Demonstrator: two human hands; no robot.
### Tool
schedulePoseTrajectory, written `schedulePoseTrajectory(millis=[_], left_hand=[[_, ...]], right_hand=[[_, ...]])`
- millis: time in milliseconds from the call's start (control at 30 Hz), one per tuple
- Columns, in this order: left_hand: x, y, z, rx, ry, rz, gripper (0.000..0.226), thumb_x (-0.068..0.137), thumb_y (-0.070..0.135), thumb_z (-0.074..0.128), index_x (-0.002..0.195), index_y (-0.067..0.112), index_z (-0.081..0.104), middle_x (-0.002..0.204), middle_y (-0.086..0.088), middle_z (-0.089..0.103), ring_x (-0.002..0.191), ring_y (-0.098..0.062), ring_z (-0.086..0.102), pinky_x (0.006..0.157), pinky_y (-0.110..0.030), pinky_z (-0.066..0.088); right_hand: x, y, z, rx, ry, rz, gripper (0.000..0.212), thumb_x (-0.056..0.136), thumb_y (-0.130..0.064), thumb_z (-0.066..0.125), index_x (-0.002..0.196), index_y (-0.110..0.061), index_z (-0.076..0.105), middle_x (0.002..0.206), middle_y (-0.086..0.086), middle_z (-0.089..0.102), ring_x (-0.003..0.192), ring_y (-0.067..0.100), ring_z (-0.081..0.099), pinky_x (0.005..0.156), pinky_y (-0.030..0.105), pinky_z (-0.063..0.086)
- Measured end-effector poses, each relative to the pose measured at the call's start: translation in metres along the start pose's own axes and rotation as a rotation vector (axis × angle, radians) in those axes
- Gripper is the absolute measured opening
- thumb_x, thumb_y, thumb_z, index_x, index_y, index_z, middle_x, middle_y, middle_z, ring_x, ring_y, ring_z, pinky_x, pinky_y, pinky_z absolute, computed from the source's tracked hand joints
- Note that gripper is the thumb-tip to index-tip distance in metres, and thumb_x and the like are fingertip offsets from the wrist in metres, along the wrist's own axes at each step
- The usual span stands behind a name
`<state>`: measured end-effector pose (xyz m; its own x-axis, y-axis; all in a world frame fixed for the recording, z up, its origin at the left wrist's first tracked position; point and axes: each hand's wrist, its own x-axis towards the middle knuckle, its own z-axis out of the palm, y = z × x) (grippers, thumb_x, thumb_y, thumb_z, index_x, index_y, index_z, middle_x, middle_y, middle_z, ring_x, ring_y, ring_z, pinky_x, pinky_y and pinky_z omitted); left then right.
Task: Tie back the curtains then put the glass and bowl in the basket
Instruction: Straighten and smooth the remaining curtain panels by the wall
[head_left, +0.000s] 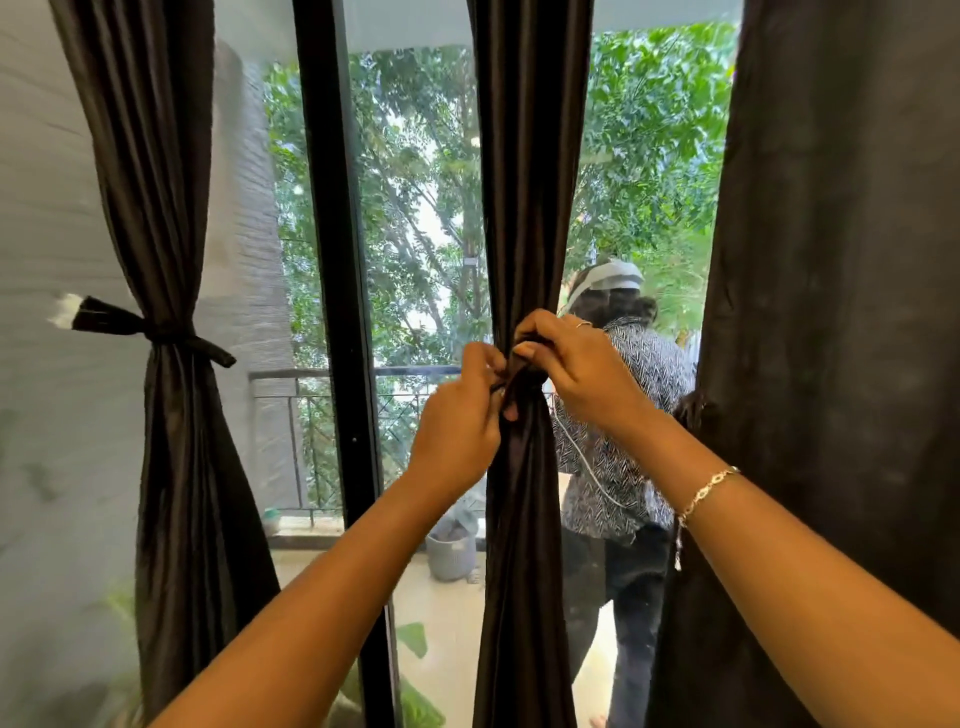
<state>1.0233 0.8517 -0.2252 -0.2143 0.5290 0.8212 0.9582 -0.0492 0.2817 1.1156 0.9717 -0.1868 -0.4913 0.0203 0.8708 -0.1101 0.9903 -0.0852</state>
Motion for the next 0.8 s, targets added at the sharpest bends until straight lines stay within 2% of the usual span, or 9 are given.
schedulePoseTrajectory(millis=[33, 100, 200, 267, 367, 533, 633, 700, 800], left_hand=[[-0.003, 0.001, 0.001, 0.056, 0.037, 0.003, 0.031, 0.086, 0.010, 0.037, 0.113, 0.020, 0.025, 0.069, -0.010, 0.064, 0.051, -0.029, 0.053, 0.045, -0.038, 0.040], [-0.008, 0.002, 0.003, 0.242, 0.118, 0.073, 0.051, 0.077, -0.001, 0.046, 0.116, 0.023, 0.024, 0.054, -0.009, 0.058, 0.037, -0.022, 0.038, 0.033, -0.022, 0.022], [-0.013, 0.008, -0.002, 0.489, 0.178, 0.137, 0.053, 0.067, -0.002, 0.052, 0.117, 0.014, 0.047, 0.041, 0.003, 0.036, 0.029, -0.017, 0.024, 0.037, -0.014, 0.001], [-0.012, 0.008, -0.002, 0.633, 0.190, 0.170, 0.038, 0.072, 0.006, 0.045, 0.106, 0.013, 0.060, 0.042, 0.002, 0.047, 0.027, -0.016, 0.040, 0.030, -0.018, 0.011], [-0.012, 0.009, -0.001, 0.719, 0.165, 0.232, 0.037, 0.075, 0.009, 0.036, 0.104, 0.008, 0.060, 0.054, 0.001, 0.060, 0.032, -0.018, 0.050, 0.029, -0.020, 0.024], [-0.005, 0.017, 0.002, 0.774, 0.041, 0.148, 0.031, 0.052, -0.005, 0.075, 0.078, 0.008, 0.063, 0.047, -0.001, 0.056, 0.026, -0.023, 0.045, 0.036, -0.018, 0.010], [0.002, 0.028, -0.003, 0.765, -0.079, 0.090, 0.023, 0.080, 0.001, 0.059, 0.102, 0.007, 0.058, 0.076, -0.009, 0.065, 0.063, -0.030, 0.063, 0.044, -0.029, 0.023], [0.009, 0.028, -0.002, 0.694, -0.171, 0.035, 0.028, 0.093, 0.003, 0.039, 0.117, 0.011, 0.050, 0.100, -0.011, 0.063, 0.091, -0.033, 0.059, 0.059, -0.034, 0.030], [0.017, 0.028, -0.005, 0.573, -0.269, -0.020, 0.029, 0.094, 0.003, 0.038, 0.118, 0.010, 0.053, 0.108, -0.013, 0.060, 0.111, -0.032, 0.044, 0.068, -0.035, 0.032]], right_hand=[[0.003, -0.001, 0.001, 0.036, 0.010, 0.011, 0.029, 0.088, -0.033, 0.047, 0.093, -0.007, 0.060, 0.070, 0.003, 0.059, 0.068, 0.017, 0.050, 0.063, 0.030, 0.038], [0.010, -0.003, 0.004, 0.069, 0.016, 0.044, 0.025, 0.084, -0.028, 0.055, 0.095, -0.006, 0.059, 0.059, -0.007, 0.049, 0.057, 0.006, 0.046, 0.057, 0.018, 0.033], [0.016, -0.002, 0.005, 0.076, -0.032, 0.079, 0.026, 0.082, -0.024, 0.068, 0.098, -0.006, 0.055, 0.049, -0.010, 0.041, 0.050, -0.001, 0.047, 0.050, 0.011, 0.030], [0.019, -0.001, 0.006, 0.086, -0.063, 0.099, 0.033, 0.079, -0.028, 0.071, 0.097, -0.009, 0.053, 0.050, -0.010, 0.042, 0.048, -0.001, 0.047, 0.049, 0.012, 0.030], [0.023, 0.001, 0.007, 0.078, -0.097, 0.116, 0.038, 0.078, -0.033, 0.071, 0.097, -0.010, 0.049, 0.051, -0.008, 0.045, 0.045, 0.005, 0.044, 0.052, 0.021, 0.033], [0.026, 0.002, 0.004, 0.039, -0.125, 0.122, 0.021, 0.093, -0.033, 0.050, 0.092, -0.014, 0.042, 0.063, 0.009, 0.054, 0.059, 0.024, 0.053, 0.055, 0.027, 0.037], [0.025, 0.005, 0.003, -0.023, -0.135, 0.094, 0.028, 0.098, -0.030, 0.041, 0.102, -0.003, 0.046, 0.068, 0.006, 0.051, 0.062, 0.024, 0.051, 0.054, 0.023, 0.033], [0.022, 0.006, 0.001, -0.036, -0.130, 0.092, 0.030, 0.098, -0.029, 0.040, 0.106, -0.001, 0.046, 0.065, -0.002, 0.051, 0.060, 0.021, 0.051, 0.053, 0.020, 0.033], [0.020, 0.006, -0.001, -0.027, -0.134, 0.084, 0.026, 0.099, -0.026, 0.040, 0.105, -0.001, 0.046, 0.061, -0.003, 0.056, 0.051, 0.001, 0.047, 0.052, 0.009, 0.033]])
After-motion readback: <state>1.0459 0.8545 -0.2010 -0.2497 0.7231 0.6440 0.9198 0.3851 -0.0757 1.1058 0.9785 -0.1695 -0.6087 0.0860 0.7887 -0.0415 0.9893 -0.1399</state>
